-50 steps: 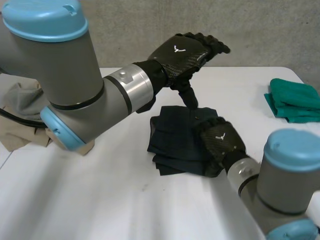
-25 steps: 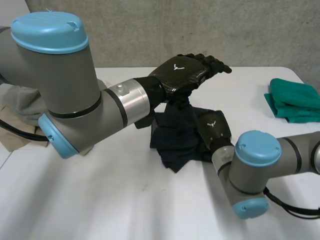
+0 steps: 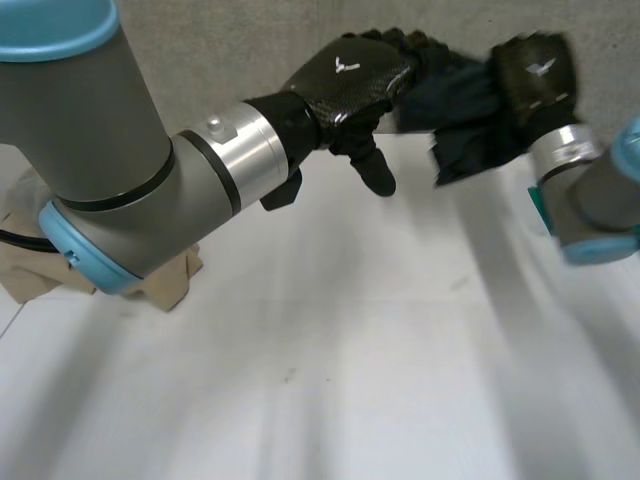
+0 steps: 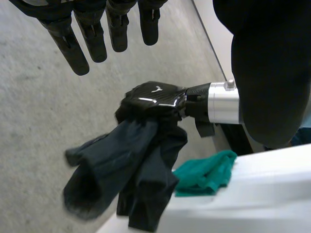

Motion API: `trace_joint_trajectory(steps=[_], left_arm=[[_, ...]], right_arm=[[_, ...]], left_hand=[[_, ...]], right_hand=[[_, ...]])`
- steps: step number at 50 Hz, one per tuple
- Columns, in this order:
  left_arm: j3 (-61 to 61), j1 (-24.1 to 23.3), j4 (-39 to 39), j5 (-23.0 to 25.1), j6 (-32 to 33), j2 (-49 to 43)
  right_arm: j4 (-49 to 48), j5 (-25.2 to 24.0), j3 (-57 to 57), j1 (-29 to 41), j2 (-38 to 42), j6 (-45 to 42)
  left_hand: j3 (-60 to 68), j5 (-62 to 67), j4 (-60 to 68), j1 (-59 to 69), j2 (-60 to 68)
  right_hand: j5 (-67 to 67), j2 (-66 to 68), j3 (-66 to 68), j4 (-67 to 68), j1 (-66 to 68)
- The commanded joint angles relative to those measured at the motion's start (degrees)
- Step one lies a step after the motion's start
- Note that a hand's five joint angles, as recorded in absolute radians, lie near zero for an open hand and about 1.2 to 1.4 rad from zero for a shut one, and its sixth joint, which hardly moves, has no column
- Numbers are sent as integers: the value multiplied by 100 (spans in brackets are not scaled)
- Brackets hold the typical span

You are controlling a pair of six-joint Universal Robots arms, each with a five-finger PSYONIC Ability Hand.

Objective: Fold the laundry.

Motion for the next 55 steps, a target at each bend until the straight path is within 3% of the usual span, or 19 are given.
trace_joint_trajectory(steps=[1,14,21,22,23,24,29,34,38,42,43,46,52,55], left_arm=[[-33,-12,94,-71,-52,72],[-252,-47,103,-71,-25,-25],[-270,-56,103,-79,-34,-122],[-270,-56,103,-79,-34,-130],[-270,-65,103,-71,-25,-122],[-270,-82,103,-79,-34,-122],[-279,-135,103,-79,-34,-104],[-305,-206,103,-79,-34,-86],[-323,-258,103,-97,-25,-69],[-306,-241,103,-254,-8,-60],[-288,-241,103,-307,-8,-51],[-192,-197,120,-579,1,-25],[318,101,129,-1379,10,19],[433,689,77,-1889,62,72]], right_arm=[[-166,-691,-948,-1267,676,497],[-192,-2474,-2582,-2875,3101,1323],[-209,-2906,-2575,-3122,3446,1420],[-209,-2880,-2514,-3157,3402,1420],[-201,-2854,-2461,-3166,3341,1420],[-175,-2801,-2408,-3166,3262,1420],[106,-2012,-1549,-3228,2157,1377],[808,-1571,-1037,-3368,1355,1017],[2074,-1246,-949,-3676,801,-28],[2752,-263,-975,-3799,300,-1434],[2683,226,-966,-3791,108,-1897],[2332,591,-957,-3677,-87,-2297],[759,583,-379,-2570,-859,-1991],[250,426,243,-2097,-1490,-1867]], left_hand=[[-116,-193,-69,27,-111],[-99,-176,-52,44,-94],[-82,-160,-35,60,-77],[-82,-160,-35,60,-77],[-82,-160,-35,60,-77],[-99,-176,-52,44,-94],[-83,-160,-36,60,-77],[-99,-176,-52,44,-94],[-99,-176,-52,44,-94],[-99,-176,-52,44,-94],[-99,-176,-52,44,-94],[-99,-176,-52,44,-94],[-83,-160,-36,60,-77],[-83,-160,-36,60,-77]], right_hand=[[1850,1483,1435,1147,2310],[1850,1483,1435,1147,2310],[1850,1483,1435,1147,2310],[-2008,-2374,-2422,-2711,-1548],[-4711,-5078,-5125,-5414,-4251],[-5150,-5517,-5565,-5853,-4690],[-5150,-5517,-5565,-5853,-4690],[-5150,-5517,-5565,-5853,-4690],[-5150,-5517,-5565,-5853,-4690],[-5150,-5517,-5565,-5853,-4690],[-5150,-5517,-5565,-5853,-4690],[-5150,-5517,-5565,-5853,-4690],[-5150,-5517,-5565,-5853,-4690],[-5150,-5517,-5565,-5853,-4690]])
